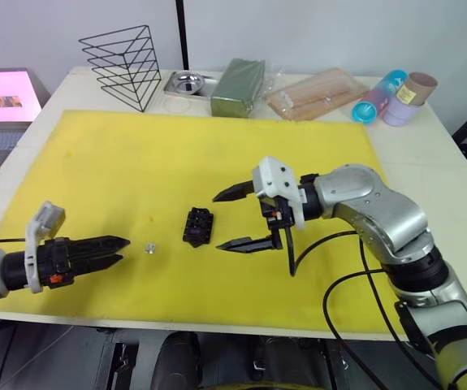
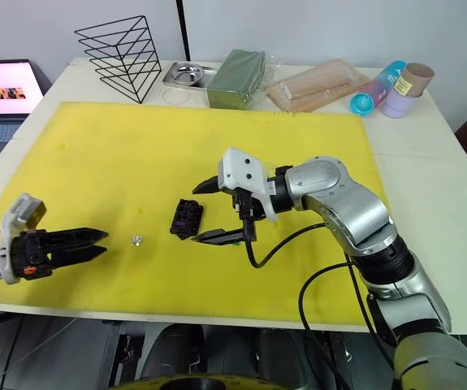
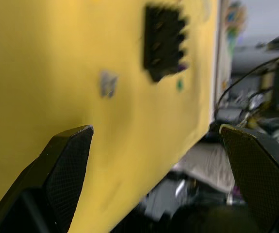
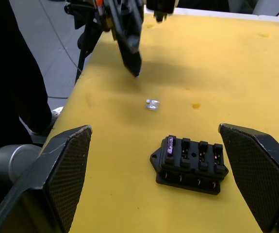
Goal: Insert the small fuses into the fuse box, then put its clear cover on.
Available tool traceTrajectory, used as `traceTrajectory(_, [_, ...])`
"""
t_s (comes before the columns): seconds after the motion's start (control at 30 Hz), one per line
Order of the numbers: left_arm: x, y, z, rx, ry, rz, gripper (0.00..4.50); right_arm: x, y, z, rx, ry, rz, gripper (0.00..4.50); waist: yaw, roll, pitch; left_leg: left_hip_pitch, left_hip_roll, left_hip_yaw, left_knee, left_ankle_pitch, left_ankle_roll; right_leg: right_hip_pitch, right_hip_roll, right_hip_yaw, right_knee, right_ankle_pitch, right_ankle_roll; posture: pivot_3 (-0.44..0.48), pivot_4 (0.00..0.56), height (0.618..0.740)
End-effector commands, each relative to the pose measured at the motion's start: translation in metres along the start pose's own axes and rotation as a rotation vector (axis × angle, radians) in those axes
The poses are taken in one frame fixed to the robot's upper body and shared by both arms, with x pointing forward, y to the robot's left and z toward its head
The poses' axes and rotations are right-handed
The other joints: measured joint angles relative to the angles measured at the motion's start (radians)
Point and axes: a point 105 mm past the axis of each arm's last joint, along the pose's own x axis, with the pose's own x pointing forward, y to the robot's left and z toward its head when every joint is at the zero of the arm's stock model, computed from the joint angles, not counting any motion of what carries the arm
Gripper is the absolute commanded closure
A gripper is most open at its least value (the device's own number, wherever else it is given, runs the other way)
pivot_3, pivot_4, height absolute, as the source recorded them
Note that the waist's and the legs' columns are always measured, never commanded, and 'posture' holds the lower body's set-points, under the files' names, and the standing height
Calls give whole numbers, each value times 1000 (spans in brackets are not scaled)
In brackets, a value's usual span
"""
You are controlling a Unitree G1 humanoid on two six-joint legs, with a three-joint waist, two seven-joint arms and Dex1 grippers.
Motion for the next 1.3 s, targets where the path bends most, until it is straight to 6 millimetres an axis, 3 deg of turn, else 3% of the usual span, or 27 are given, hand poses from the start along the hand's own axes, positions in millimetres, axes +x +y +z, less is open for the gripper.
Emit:
traceTrajectory(0.03, [9,4,9,-35,32,-35,56,0,-1,11,-51,-17,4,0,2,0,0,-1,1,0,0,0,-1,-1,1,0,0,0,0,0,150,740])
traceTrajectory(0.27, [21,7,18,-10,61,-55,56,-1,1,10,-41,-11,-2,0,-1,-1,0,-12,2,-3,2,2,-3,-11,4,0,3,0,1,0,150,740])
traceTrajectory(1.17, [52,13,20,12,86,-98,56,-4,-2,5,-31,11,-27,0,26,1,-1,-13,2,-5,13,1,-1,-6,4,0,4,2,3,0,150,740])
traceTrajectory(1.3, [54,15,19,14,90,-89,941,-4,-2,4,-27,11,-30,0,26,1,-1,-13,2,-5,17,-1,3,-4,3,0,4,2,4,0,150,740])
